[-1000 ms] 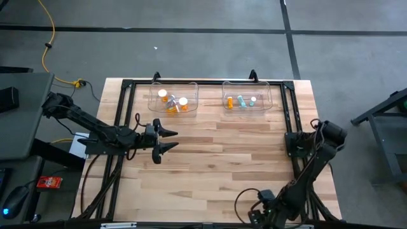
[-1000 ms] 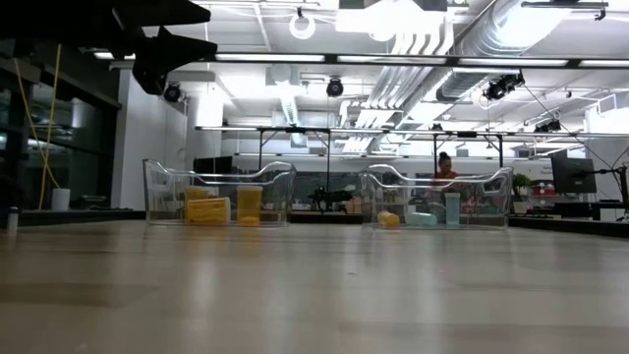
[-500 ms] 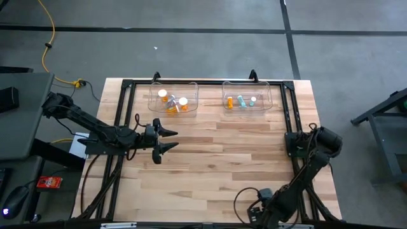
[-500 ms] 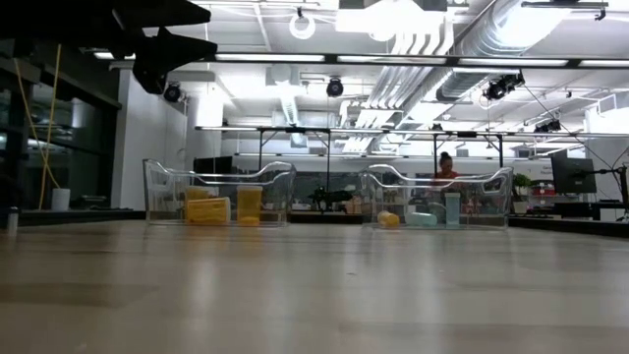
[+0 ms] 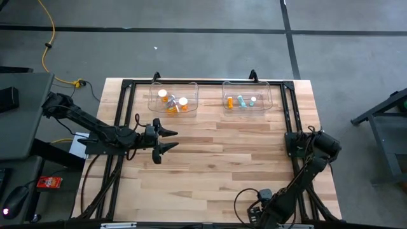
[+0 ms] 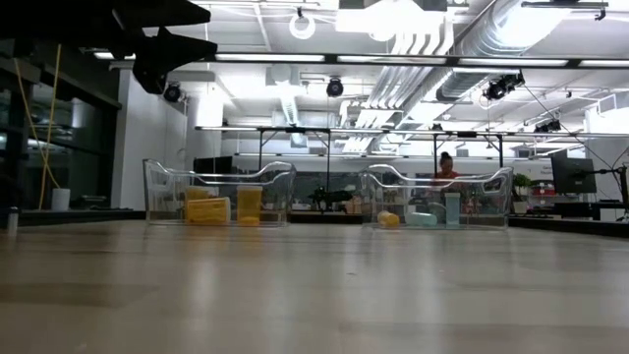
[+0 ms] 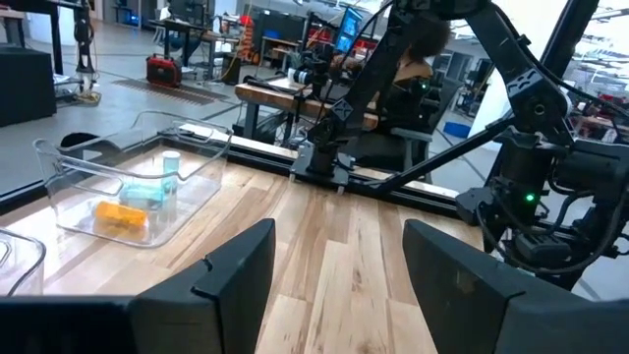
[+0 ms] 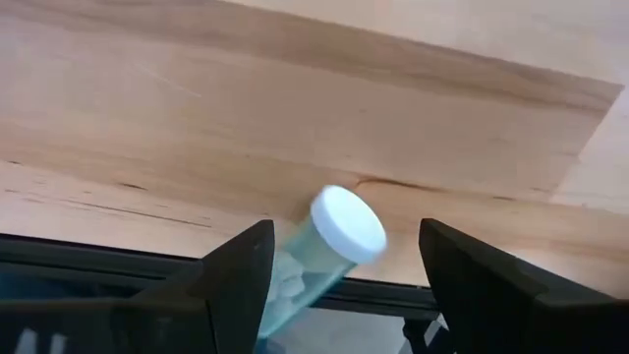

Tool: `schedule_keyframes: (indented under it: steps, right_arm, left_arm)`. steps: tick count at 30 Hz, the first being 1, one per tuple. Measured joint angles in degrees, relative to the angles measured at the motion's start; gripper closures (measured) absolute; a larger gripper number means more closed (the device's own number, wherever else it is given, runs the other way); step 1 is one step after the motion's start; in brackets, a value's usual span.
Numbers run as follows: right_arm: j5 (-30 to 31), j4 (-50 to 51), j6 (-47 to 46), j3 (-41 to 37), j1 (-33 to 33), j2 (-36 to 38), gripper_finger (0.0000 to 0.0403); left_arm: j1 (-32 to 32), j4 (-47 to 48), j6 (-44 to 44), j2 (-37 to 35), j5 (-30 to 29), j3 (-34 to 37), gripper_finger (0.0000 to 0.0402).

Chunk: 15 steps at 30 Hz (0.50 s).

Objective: Pick and place medicine bottles into bin by pill shape (circle, oval)
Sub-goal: Put the blue tablet bottle into the right transparent bin

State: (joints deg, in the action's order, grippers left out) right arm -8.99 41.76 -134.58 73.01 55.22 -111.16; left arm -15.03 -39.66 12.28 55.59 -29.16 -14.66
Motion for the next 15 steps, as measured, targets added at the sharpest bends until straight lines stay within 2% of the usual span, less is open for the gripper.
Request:
schedule_keyframes:
  steps: [7,15]
  right_arm:
    - [1.6,0.5,0.1,0.0,-0.1,0.0,0.0167]
    - [1.6,0.9,0.0,0.0,-0.2,0.0,0.0235]
  left_arm:
    - [0.0,0.0,0.1,0.0,0.0,0.0,0.0188]
    - [0.0,0.0,0.1,0.0,0.0,0.0,0.0188]
